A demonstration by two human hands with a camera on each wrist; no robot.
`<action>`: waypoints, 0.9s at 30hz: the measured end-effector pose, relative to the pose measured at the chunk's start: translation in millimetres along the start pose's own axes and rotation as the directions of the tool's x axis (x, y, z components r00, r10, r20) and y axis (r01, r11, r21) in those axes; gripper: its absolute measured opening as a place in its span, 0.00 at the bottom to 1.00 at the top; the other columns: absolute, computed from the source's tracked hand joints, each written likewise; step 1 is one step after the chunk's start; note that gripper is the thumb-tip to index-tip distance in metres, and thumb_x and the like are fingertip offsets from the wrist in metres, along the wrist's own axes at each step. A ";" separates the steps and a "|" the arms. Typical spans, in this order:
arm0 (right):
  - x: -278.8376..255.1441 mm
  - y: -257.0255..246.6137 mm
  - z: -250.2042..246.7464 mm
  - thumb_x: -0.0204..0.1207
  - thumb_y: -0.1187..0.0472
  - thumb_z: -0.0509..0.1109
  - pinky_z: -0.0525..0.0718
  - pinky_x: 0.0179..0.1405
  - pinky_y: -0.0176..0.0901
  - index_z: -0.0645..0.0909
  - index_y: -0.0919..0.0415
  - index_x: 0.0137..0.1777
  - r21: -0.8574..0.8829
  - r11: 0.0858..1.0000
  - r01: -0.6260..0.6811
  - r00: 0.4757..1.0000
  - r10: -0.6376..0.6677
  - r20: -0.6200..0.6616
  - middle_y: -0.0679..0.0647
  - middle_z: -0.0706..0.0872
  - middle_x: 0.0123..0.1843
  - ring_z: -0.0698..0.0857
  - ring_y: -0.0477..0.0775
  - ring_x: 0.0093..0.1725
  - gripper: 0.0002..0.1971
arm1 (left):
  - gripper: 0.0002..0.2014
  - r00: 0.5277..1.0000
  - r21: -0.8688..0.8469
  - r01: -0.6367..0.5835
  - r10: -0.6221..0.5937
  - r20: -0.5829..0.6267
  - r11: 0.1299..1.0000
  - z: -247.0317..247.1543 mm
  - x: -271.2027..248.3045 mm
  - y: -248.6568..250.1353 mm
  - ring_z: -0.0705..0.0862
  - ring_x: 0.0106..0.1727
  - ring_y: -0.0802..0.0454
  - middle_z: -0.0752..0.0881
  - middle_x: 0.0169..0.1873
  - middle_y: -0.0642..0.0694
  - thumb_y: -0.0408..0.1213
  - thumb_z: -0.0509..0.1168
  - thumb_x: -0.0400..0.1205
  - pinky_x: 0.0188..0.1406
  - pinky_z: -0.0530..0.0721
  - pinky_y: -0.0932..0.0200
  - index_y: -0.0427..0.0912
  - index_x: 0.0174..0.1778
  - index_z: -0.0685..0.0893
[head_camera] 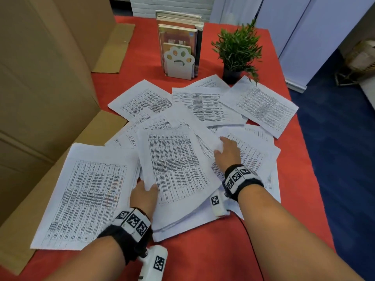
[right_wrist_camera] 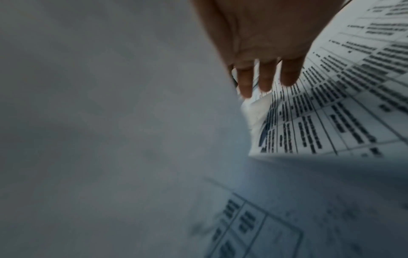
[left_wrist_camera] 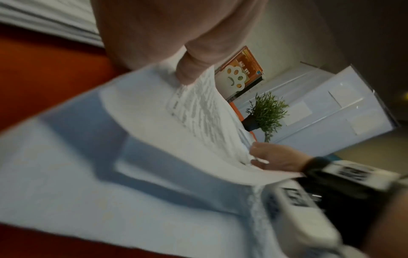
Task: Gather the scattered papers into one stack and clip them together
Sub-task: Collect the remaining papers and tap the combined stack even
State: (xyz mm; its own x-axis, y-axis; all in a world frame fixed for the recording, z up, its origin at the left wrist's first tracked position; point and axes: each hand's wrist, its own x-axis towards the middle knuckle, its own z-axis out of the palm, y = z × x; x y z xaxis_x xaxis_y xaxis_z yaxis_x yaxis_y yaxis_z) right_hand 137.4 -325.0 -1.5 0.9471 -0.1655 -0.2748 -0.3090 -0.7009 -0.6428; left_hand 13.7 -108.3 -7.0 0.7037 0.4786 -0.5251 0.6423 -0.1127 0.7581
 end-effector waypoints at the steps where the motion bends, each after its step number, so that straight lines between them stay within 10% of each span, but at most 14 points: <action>1: 5.6 -0.8 1.2 0.78 0.62 0.63 0.66 0.75 0.55 0.60 0.55 0.79 -0.076 0.997 -0.021 0.999 0.023 0.030 0.61 0.65 0.78 0.66 0.65 0.76 0.29 | 0.05 0.999 0.003 0.026 -0.026 -0.028 1.000 2.2 -1.7 1.5 0.82 0.45 0.45 0.83 0.45 0.42 0.35 0.62 0.80 0.47 0.78 0.59 0.41 0.48 0.81; 4: 14.7 -3.5 5.1 0.79 0.65 0.60 0.66 0.75 0.51 0.57 0.53 0.81 -0.049 0.999 0.009 0.994 -0.003 0.110 0.60 0.66 0.79 0.67 0.63 0.76 0.30 | 0.10 0.995 -0.021 0.049 -0.050 -0.082 0.999 6.9 -0.9 4.6 0.79 0.36 0.48 0.80 0.38 0.42 0.35 0.63 0.78 0.40 0.79 0.60 0.42 0.30 0.75; 9: 1.4 9.6 -2.7 0.74 0.78 0.53 0.66 0.69 0.33 0.70 0.57 0.75 0.148 0.989 -0.025 0.994 0.009 0.111 0.55 0.72 0.77 0.73 0.57 0.74 0.30 | 0.07 0.994 -0.120 0.054 -0.064 -0.086 0.991 17.0 10.8 3.5 0.88 0.43 0.37 0.87 0.41 0.37 0.37 0.64 0.74 0.46 0.89 0.37 0.47 0.30 0.79; 13: -23.7 43.1 -10.8 0.74 0.78 0.54 0.67 0.76 0.42 0.73 0.60 0.74 0.124 0.989 -0.082 0.994 0.071 0.084 0.56 0.74 0.76 0.73 0.56 0.74 0.29 | 0.08 0.997 -0.052 -0.025 0.021 -0.078 0.998 23.1 10.5 12.8 0.85 0.38 0.45 0.83 0.32 0.50 0.38 0.66 0.77 0.35 0.82 0.58 0.48 0.31 0.78; 20: -54.9 86.1 -23.9 0.78 0.67 0.58 0.76 0.61 0.36 0.81 0.56 0.66 -0.047 0.996 -0.079 0.997 0.080 0.022 0.57 0.84 0.66 0.82 0.59 0.62 0.19 | 0.10 0.989 -0.003 -0.023 0.022 -0.143 1.000 37.2 7.5 23.1 0.82 0.34 0.48 0.82 0.35 0.46 0.37 0.69 0.75 0.29 0.75 0.61 0.42 0.50 0.78; 27: -39.2 108.9 -68.8 0.73 0.61 0.66 0.73 0.68 0.60 0.67 0.54 0.75 0.020 0.876 -0.482 0.838 0.467 -0.282 0.65 0.68 0.72 0.71 0.71 0.68 0.28 | 0.43 0.998 -0.015 -0.021 0.020 -0.062 1.000 44.5 0.5 26.4 0.79 0.64 0.43 0.76 0.67 0.40 0.32 0.71 0.74 0.61 0.71 0.58 0.40 0.80 0.52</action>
State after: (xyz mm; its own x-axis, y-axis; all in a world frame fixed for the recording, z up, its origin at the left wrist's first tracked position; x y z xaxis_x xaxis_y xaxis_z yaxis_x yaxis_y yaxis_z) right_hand 72.6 -442.6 -11.5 0.6737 -0.6616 -0.3292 -0.7286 -0.5204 -0.4454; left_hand 44.5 -149.7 -4.5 0.6964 0.5292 -0.4847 0.6224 -0.1093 0.7750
